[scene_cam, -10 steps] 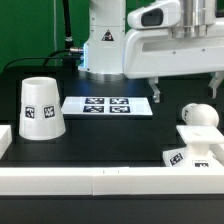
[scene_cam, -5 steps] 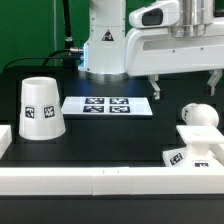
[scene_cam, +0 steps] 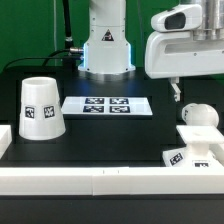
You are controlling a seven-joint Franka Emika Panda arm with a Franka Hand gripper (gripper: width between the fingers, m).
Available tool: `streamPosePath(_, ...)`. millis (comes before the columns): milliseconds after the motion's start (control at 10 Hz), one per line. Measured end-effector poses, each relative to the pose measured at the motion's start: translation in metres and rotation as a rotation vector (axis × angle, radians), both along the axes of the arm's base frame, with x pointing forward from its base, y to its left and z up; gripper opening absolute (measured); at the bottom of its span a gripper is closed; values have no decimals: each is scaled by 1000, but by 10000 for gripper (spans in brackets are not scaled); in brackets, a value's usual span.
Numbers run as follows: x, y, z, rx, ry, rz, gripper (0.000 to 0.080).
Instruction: Assemble lamp
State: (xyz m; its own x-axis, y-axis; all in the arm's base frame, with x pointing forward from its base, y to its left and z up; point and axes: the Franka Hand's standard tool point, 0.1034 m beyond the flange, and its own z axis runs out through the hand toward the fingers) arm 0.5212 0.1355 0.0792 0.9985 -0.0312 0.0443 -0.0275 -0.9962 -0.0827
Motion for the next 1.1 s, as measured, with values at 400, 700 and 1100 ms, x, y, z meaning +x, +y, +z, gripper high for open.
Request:
streamPosePath(400, -2, -1, 0, -5, 28, 6, 698)
streamPosePath(700, -6, 0, -9, -10, 121, 1, 698)
streamPosePath(1100, -13, 2, -15, -26, 353, 34, 698)
